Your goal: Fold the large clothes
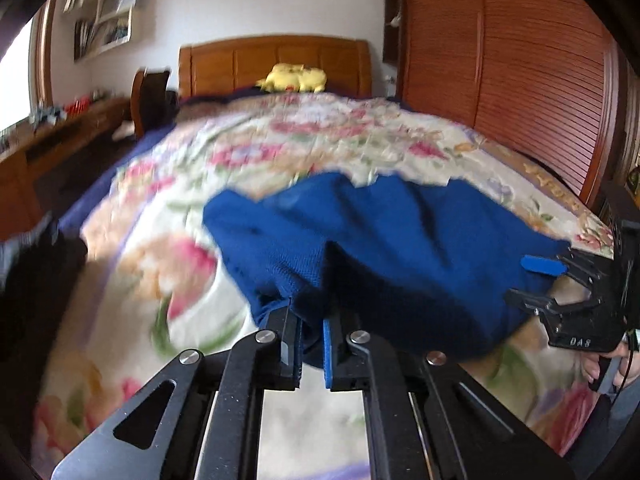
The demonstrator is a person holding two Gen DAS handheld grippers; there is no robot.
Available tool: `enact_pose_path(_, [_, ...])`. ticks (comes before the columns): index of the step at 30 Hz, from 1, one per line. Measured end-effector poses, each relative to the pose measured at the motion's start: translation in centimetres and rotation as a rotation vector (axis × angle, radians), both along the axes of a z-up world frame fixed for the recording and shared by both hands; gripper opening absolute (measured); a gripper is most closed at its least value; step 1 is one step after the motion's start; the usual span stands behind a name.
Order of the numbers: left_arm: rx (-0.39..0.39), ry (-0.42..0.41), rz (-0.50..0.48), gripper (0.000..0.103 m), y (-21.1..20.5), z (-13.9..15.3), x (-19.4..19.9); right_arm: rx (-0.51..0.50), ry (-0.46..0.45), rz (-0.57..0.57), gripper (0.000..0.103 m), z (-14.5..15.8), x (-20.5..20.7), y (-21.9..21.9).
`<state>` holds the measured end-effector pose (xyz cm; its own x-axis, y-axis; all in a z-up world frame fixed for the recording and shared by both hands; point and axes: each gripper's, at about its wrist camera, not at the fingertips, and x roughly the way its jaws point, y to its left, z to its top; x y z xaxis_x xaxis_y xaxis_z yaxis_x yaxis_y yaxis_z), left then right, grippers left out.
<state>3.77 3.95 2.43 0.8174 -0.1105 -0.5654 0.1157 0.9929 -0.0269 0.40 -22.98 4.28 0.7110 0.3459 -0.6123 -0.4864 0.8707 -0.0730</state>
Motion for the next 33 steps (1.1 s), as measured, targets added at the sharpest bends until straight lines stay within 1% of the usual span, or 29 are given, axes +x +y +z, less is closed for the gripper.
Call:
enact_pose_path(4, [0.042, -0.045, -0.047, 0.007, -3.7, 3.2, 1.7, -0.003, -0.054, -0.092, 0.065, 0.8, -0.4, -4.1])
enact_pose_path(6, [0.076, -0.068, -0.087, 0.007, -6.4, 4.6, 2.6, -0.007, -0.068, -0.127, 0.065, 0.9, -0.5, -5.6])
enact_pose_path(10, [0.131, -0.086, -0.177, 0.006, -12.3, 6.4, 4.2, -0.028, -0.076, -0.188, 0.065, 0.5, -0.8, -8.6])
enact_pose_path(13, [0.162, -0.086, -0.25, 0.006, -16.8, 6.8, 5.2, -0.02, -0.072, -0.222, 0.065, 0.4, -0.8, -10.7])
enact_pose_path(16, [0.169, -0.085, -0.329, 0.006, -21.2, 7.1, 5.2, -0.017, -0.07, -0.255, 0.065, 0.2, -1.0, -11.7])
enact_pose_path(20, [0.139, -0.089, -0.436, 0.006, -25.6, 7.6, 4.3, -0.021, -0.058, -0.289, 0.065, 0.0, -1.7, -13.6])
enact_pose_path(23, [0.104, -0.044, -0.501, 0.006, -27.6, 6.9, 4.1, -0.016, -0.044, -0.313, 0.065, -0.1, -2.0, -14.6])
enact_pose_path(24, [0.104, -0.026, -0.514, 0.006, -28.1, 6.5, 4.0, -0.015, -0.039, -0.32, 0.065, -0.1, -2.2, -14.9])
enact_pose_path(25, [0.114, -0.002, -0.527, 0.006, -28.5, 5.8, 4.0, -0.014, -0.033, -0.326, 0.065, -0.2, -2.2, -15.1])
enact_pose_path(28, [0.142, 0.042, -0.516, 0.006, -28.6, 4.4, 4.1, -0.009, -0.022, -0.335, 0.065, -0.1, -2.3, -15.2])
enact_pose_path(31, [0.144, 0.039, -0.509, 0.01, -27.9, 4.3, 3.6, -0.008, -0.027, -0.334, 0.065, 0.1, -2.0, -14.8])
enact_pose_path(33, [0.128, 0.025, -0.507, 0.018, -27.1, 4.8, 3.1, -0.01, -0.028, -0.326, 0.065, 0.2, -2.0, -14.6])
